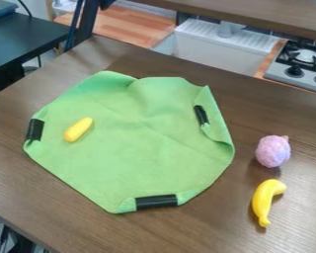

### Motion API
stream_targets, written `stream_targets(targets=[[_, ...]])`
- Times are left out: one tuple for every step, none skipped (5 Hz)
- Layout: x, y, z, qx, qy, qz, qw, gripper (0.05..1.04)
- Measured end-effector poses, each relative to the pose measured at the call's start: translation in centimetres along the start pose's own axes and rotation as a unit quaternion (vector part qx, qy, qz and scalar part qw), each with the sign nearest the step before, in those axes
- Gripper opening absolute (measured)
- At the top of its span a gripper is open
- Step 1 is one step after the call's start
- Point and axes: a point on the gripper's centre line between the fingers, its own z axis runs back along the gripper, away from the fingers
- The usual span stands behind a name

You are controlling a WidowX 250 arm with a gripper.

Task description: Move the yellow figure to the bottom right edge of the cloth

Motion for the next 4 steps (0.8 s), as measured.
stream_targets(targets=[[-0.18,-0.16,-1.07,-0.003,0.017,-0.002,0.9999,0.999],[-0.18,-0.16,-1.07,-0.003,0.017,-0.002,0.9999,0.999],[-0.18,-0.16,-1.07,-0.003,0.017,-0.002,0.9999,0.999],[-0.52,-0.16,-1.69,0.000,0.021,-0.002,0.9998,0.999]])
